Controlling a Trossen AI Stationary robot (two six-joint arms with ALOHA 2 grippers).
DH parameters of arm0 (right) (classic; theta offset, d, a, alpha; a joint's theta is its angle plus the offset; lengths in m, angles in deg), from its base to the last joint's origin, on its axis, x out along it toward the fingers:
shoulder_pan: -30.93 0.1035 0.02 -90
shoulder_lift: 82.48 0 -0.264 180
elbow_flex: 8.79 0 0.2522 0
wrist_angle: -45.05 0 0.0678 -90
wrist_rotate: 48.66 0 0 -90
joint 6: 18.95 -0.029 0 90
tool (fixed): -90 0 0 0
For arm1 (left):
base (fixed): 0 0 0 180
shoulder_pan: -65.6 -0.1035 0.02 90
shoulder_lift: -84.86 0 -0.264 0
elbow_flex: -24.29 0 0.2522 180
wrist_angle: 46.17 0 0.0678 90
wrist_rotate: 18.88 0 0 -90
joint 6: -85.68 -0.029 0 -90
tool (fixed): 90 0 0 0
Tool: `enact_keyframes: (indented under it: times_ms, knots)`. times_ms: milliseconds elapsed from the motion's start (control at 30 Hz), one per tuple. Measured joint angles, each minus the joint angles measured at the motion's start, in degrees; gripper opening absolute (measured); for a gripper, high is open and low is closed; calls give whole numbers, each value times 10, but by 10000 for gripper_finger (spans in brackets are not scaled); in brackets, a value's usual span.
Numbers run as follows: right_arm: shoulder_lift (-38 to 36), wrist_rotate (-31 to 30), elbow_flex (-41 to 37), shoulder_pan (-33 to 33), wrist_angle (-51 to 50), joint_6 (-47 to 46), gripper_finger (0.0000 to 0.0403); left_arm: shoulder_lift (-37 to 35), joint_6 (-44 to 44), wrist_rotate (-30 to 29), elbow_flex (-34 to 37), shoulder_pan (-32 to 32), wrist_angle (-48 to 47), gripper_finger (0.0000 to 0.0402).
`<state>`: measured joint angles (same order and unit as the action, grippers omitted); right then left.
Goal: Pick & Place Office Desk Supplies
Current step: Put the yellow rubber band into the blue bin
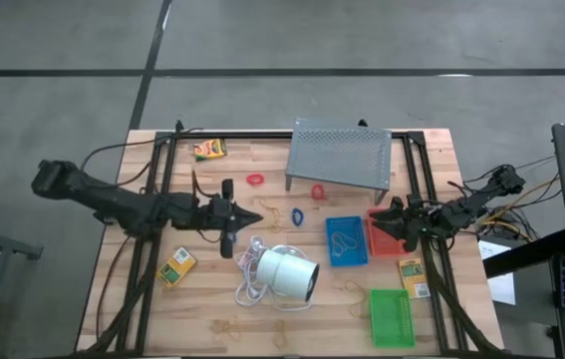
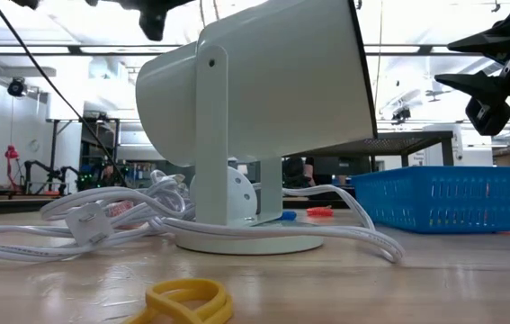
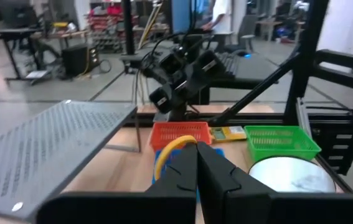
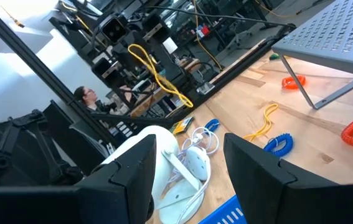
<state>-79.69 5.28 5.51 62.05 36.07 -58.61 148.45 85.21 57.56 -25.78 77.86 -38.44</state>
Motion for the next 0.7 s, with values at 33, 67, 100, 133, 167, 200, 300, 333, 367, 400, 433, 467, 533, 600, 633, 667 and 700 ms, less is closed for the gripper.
enact_keyframes:
  times_ms: [33, 67, 100, 133, 167, 200, 300, 333, 367, 400, 433, 467, 533, 600, 633, 667, 700]
  knots:
    - [0, 0, 0, 0, 0, 0, 185, 4, -6, 12, 0, -8, 10, 2]
    - [0, 0, 0, 0, 0, 0, 185, 9, -13, 25, 0, -14, 20, 2]
    - [0, 0, 0, 0, 0, 0, 185, 13, -16, 34, 0, -19, 24, 2]
    - [0, 0, 0, 0, 0, 0, 185, 17, -22, 42, 0, -23, 30, 2]
    - [0, 0, 0, 0, 0, 0, 185, 22, -28, 47, 0, -26, 38, 2]
    - [0, 0, 0, 0, 0, 0, 185, 27, -34, 51, 0, -28, 48, 2]
    - [0, 0, 0, 0, 0, 0, 185, 41, -44, 53, 0, -30, 78, 2]
    - [0, 0, 0, 0, 0, 0, 185, 45, -45, 53, -1, -30, 81, 2]
    - [0, 0, 0, 0, 0, 0, 185, 49, -45, 53, -1, -30, 86, 2]
    - [0, 0, 0, 0, 0, 0, 185, 54, -45, 53, -1, -30, 91, 2]
    - [0, 0, 0, 0, 0, 0, 185, 57, -45, 53, -1, -30, 92, 2]
    - [0, 0, 0, 0, 0, 0, 185, 60, -46, 53, -1, -30, 91, 2]
    - [0, 0, 0, 0, 0, 0, 185, 64, -44, 53, -1, -30, 92, 2]
    - [0, 0, 0, 0, 0, 0, 185, 64, -41, 56, -1, -30, 91, 2]
    - [0, 0, 0, 0, 0, 0, 185, 64, -41, 60, -1, -30, 92, 2]
    - [0, 0, 0, 0, 0, 0, 185, 65, -40, 64, -1, -30, 94, 2]
    - [0, 0, 0, 0, 0, 0, 185, 67, -39, 65, -1, -30, 96, 2]
